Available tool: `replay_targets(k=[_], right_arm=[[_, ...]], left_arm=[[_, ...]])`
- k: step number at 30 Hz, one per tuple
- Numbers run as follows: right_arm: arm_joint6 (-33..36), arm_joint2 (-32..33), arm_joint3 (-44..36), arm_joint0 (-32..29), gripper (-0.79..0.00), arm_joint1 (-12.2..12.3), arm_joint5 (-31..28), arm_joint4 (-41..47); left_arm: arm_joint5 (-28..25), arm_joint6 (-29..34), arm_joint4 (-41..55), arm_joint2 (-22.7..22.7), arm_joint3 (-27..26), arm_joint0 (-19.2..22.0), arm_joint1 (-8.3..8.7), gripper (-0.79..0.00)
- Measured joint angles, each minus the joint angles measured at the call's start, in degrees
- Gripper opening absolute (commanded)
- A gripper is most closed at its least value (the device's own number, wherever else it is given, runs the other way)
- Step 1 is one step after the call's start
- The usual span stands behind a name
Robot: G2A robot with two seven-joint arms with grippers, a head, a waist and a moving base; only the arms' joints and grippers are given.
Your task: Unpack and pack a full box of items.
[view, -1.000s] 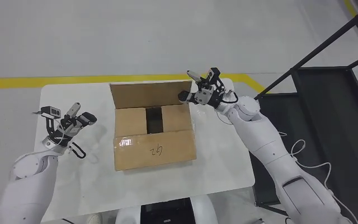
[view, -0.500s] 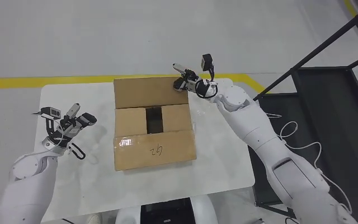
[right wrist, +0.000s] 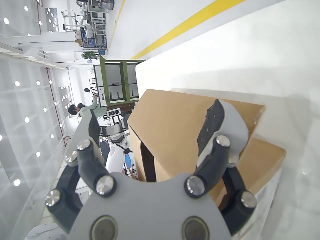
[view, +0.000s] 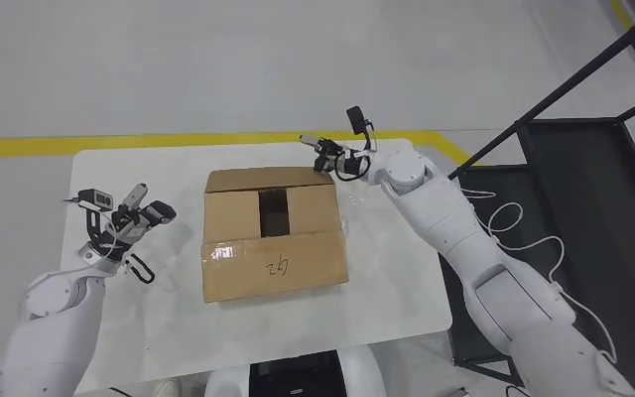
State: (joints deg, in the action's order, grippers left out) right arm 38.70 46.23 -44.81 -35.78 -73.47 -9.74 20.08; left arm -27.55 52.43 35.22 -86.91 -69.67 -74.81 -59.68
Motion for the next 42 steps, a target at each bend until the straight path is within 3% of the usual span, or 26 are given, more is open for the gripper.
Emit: replay_targets(k=[10, 14, 17, 22, 31, 42], right_arm=[[3.6, 4.8, -1.5, 0.5, 0.000, 0.3, -4.8, 5.0], [15.7, 9.2, -6.9, -1.7, 0.000, 2.2, -8.4, 8.5], [26.3, 12.7, -10.5, -4.7, 0.000, 3.9, -7.7, 10.9], [35.5, 18.1, -16.4, -11.0, 0.000, 6.6, -5.5, 10.9], [34.9, 22.0, -25.9, -21.5, 0.000, 8.9, -7.5, 5.4], [28.0, 22.1, -27.0, -25.4, 0.000, 9.2, -13.7, 0.5]], left_arm=[[0.0, 0.3, 0.1, -0.3, -0.2, -0.5, -0.06, 0.000], [-0.1, 0.1, 0.3, -0.6, -0.5, -0.8, -0.08, 0.000], [-0.4, 0.1, 0.5, -0.7, -0.8, -1.0, -0.11, 0.000], [-0.6, 0.3, 0.6, -1.0, -0.9, -1.2, -0.13, 0.000], [-0.8, 0.8, 1.0, -1.3, -0.9, -1.6, -0.19, 0.000], [-1.1, 1.0, 1.3, -1.8, -1.6, -2.3, -0.22, 0.000]])
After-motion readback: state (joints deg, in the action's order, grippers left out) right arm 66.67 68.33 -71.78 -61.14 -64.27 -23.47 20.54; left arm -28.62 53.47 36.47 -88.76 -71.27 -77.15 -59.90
